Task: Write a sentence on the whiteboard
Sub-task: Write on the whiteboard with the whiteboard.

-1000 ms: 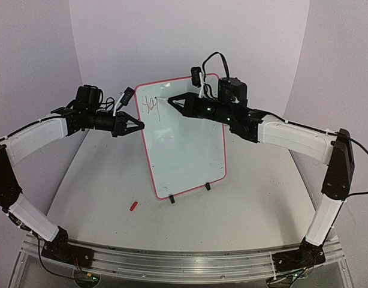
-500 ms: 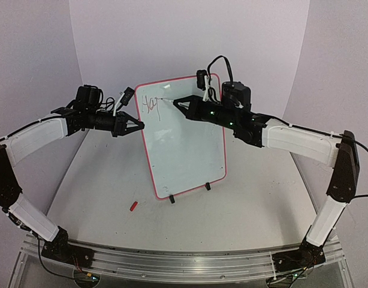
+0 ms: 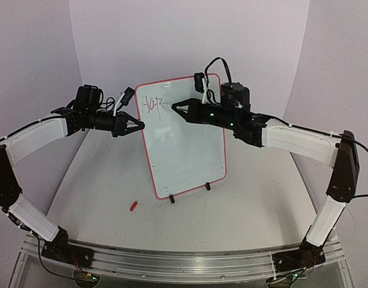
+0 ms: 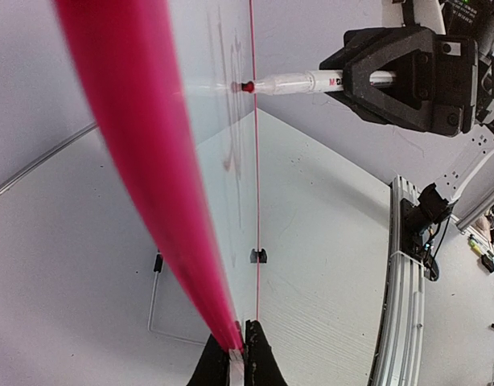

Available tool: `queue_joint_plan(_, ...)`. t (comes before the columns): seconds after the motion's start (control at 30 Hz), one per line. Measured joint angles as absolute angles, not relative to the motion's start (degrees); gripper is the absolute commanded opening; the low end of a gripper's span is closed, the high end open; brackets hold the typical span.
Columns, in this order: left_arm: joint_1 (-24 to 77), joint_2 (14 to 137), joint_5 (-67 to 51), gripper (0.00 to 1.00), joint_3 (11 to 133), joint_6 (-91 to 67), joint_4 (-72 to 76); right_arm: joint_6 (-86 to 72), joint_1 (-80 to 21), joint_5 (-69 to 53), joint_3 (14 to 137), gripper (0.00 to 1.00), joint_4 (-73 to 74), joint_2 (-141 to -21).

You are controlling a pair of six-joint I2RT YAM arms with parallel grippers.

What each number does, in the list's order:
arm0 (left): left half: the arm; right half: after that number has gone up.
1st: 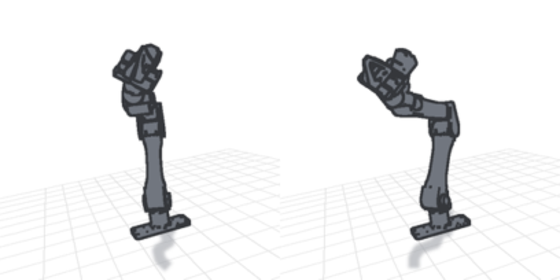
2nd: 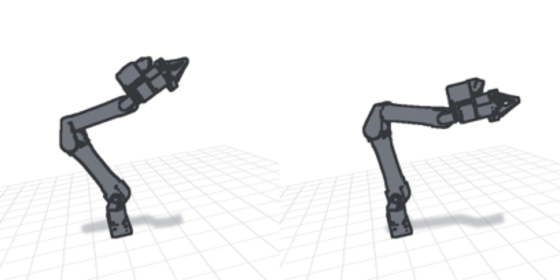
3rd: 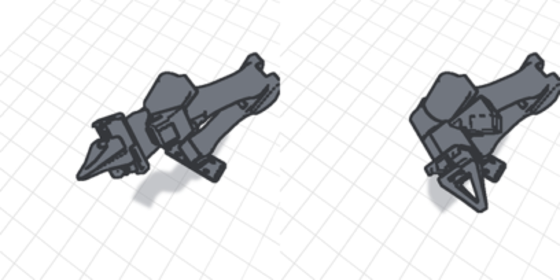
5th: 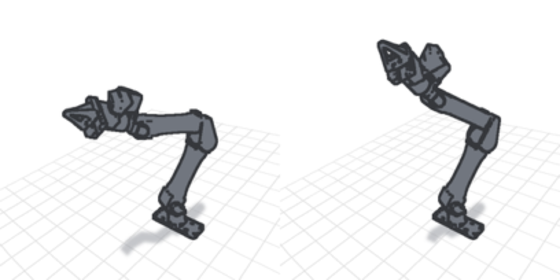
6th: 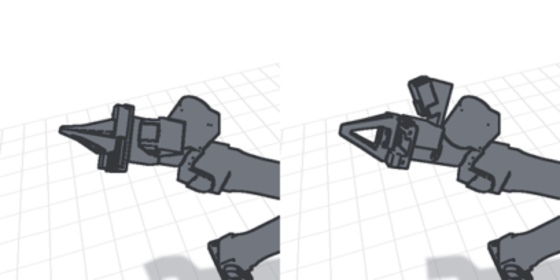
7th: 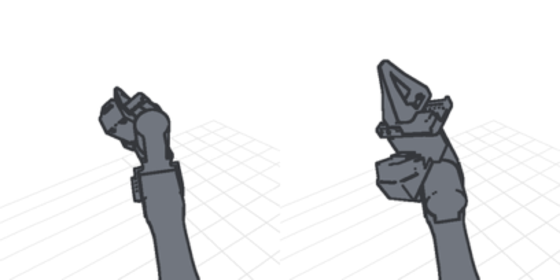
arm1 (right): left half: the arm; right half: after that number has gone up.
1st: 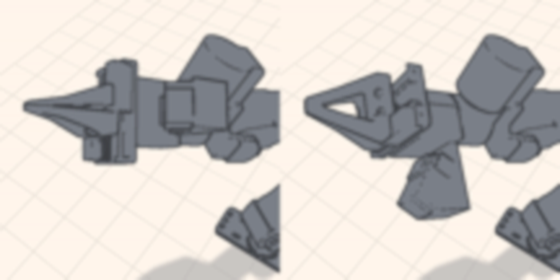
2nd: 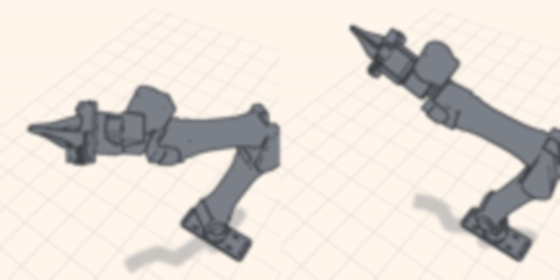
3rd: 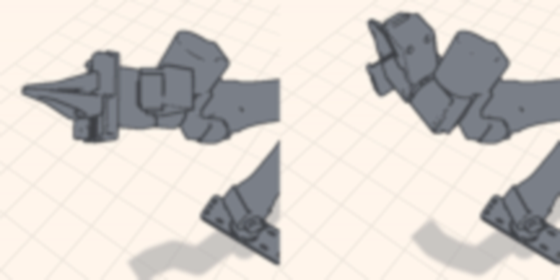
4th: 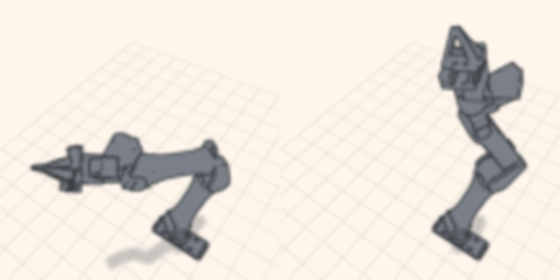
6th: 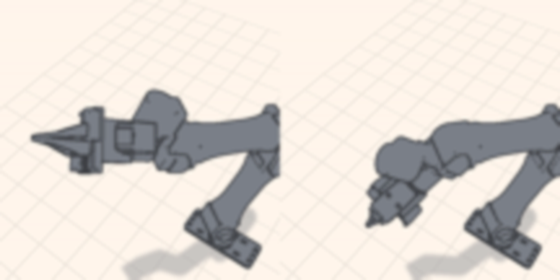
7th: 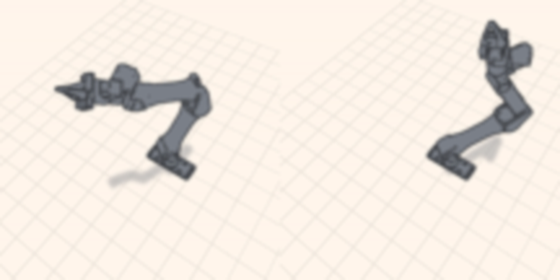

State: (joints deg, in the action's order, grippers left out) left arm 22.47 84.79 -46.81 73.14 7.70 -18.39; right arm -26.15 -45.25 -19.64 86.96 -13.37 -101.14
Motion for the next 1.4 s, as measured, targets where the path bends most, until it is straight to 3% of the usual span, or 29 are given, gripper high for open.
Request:
queue_joint_plan(0.53,22.57,84.79,-46.81,0.00,73.17,7.75,-18.37,-26.20,-45.32,-23.46,87.40,0.00,-13.12,-101.72)
queue_joint_plan(1.4,22.61,84.79,-46.79,0.00,73.19,7.81,-18.37,-23.78,-45.32,-16.03,87.11,0.00,-13.02,-98.95)
